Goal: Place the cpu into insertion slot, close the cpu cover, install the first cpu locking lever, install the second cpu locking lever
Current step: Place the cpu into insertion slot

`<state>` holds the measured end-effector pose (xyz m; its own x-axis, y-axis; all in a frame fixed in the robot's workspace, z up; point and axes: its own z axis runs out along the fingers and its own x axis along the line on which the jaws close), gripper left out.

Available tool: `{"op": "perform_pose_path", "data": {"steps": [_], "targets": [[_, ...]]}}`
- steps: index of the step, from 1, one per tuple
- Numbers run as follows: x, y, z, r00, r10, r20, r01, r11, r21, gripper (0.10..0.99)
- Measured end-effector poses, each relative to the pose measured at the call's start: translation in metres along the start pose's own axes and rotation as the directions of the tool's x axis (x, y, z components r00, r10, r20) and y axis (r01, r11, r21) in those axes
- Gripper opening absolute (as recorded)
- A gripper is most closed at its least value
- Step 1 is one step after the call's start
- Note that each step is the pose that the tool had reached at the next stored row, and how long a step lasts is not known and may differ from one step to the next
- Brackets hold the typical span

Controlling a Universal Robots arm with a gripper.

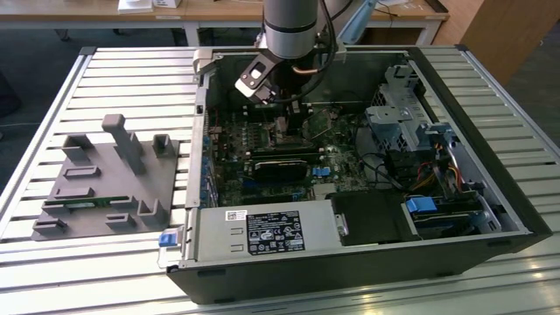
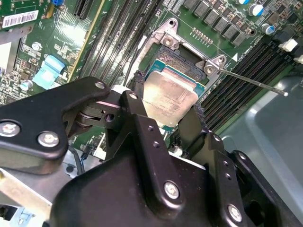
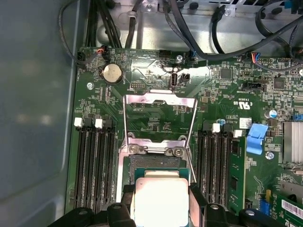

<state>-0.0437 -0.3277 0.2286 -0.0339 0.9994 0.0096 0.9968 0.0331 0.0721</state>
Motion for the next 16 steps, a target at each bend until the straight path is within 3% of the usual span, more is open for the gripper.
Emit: {"op": "perform_pose_path", "data": {"steps": [11,16], "targets": [[0.0021,0.0014,0.0046,1.0,0.0,0.0003,0.0,1.0,0.0,0.537],[0.0029,0.0015,0.0107,1.0,0.003,0.0005,-0.003,1.0,0.0,0.537]]}}
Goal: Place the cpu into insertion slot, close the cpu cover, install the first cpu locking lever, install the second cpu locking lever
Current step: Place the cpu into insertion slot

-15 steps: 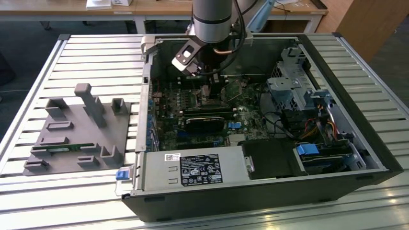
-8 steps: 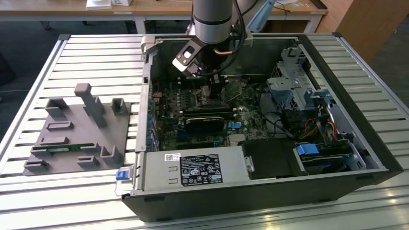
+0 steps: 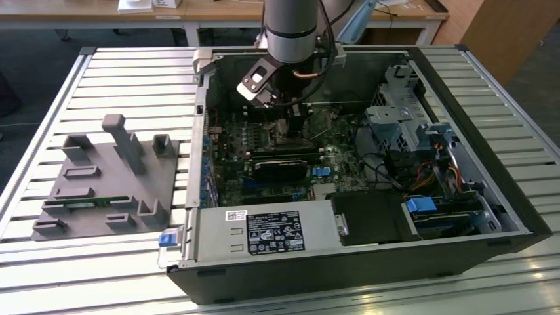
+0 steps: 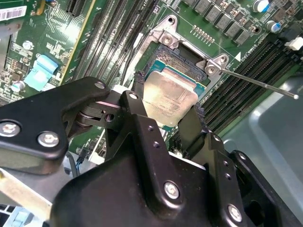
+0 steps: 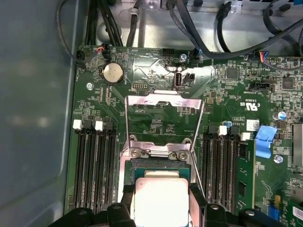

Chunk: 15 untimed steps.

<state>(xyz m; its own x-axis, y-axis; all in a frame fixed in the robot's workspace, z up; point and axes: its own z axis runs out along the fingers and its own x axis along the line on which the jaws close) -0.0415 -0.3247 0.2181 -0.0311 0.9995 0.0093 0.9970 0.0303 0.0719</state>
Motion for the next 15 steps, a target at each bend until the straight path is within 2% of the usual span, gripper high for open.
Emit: {"op": "perform_pose_path", "data": {"steps": [7,15], "targets": [[0.0003,-0.0004,0.0098,1.0,0.009,0.0008,-0.009,1.0,0.0,0.537],[0.0002,-0.0009,0.0152,0.9996,0.029,0.0024,-0.029,0.9996,0.0,0.537]]}}
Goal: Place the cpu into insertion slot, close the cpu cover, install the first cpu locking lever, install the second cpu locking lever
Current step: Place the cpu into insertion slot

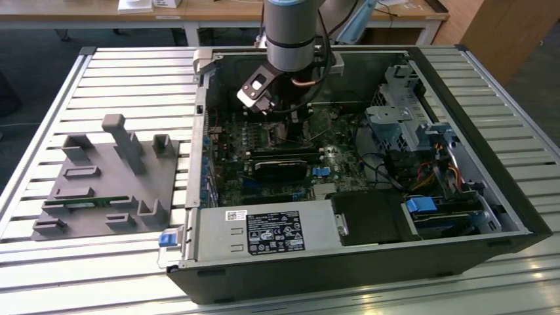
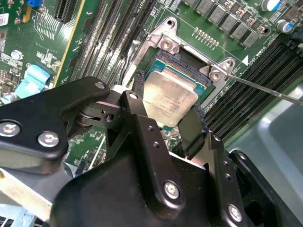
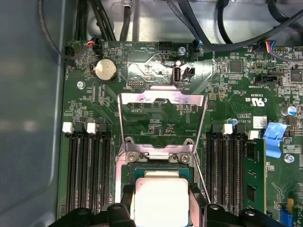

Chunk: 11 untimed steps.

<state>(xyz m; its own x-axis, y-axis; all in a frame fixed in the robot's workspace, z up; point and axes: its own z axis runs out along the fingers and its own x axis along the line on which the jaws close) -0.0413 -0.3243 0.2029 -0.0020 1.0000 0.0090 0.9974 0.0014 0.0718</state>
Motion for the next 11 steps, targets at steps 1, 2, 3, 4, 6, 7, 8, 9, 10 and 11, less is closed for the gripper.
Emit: {"op": "perform_pose_path", "data": {"steps": [1,2,3,4,6,7,8,9,10,11], "targets": [[0.0,0.0,0.0003,1.0,0.0,0.0,0.0,1.0,0.0,0.537],[0.0,0.0,0.0006,1.0,0.0,-0.0001,0.0,1.0,0.0,0.537],[0.0001,0.0,0.001,1.0,0.0,-0.0002,0.0,1.0,0.0,0.537],[0.0001,-0.0001,0.0014,1.0,0.0,0.0,0.0,1.0,0.0,0.537],[0.0002,-0.0001,0.0023,1.0,0.0,0.0,0.0,1.0,0.0,0.537],[0.0002,-0.0002,0.0028,1.0,0.0,0.0002,0.0,1.0,0.0,0.537],[0.0003,-0.0002,0.0034,1.0,0.0,0.0003,0.0,1.0,0.0,0.537],[0.0003,-0.0003,0.0039,1.0,0.0,0.0005,0.0,1.0,0.0,0.537],[0.0003,-0.0003,0.0045,1.0,0.0,0.0007,0.0,1.0,0.0,0.537],[0.0003,-0.0003,0.0052,1.0,0.0,0.0008,0.0,1.0,0.0,0.537]]}}
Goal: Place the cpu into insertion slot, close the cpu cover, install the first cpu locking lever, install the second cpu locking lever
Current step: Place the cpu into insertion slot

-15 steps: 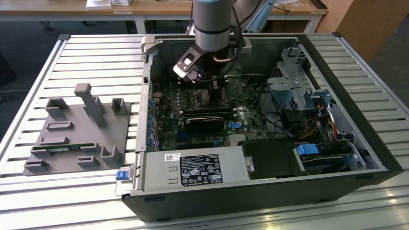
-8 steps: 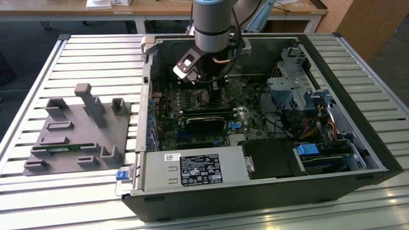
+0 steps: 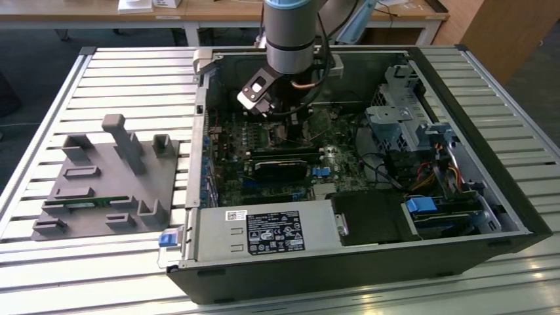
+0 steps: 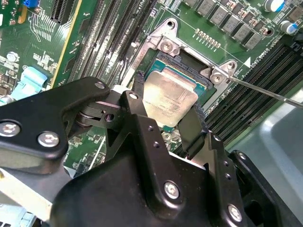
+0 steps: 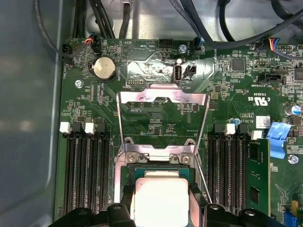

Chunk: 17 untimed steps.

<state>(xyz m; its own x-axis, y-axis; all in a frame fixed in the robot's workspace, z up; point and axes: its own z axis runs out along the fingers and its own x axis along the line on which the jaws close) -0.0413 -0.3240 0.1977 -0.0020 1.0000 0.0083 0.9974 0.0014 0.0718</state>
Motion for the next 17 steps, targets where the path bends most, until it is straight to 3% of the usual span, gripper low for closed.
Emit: {"op": "perform_pose_path", "data": {"steps": [17], "targets": [[0.0001,-0.0003,0.004,1.0,0.0,0.0006,0.0,1.0,0.0,0.537]]}}
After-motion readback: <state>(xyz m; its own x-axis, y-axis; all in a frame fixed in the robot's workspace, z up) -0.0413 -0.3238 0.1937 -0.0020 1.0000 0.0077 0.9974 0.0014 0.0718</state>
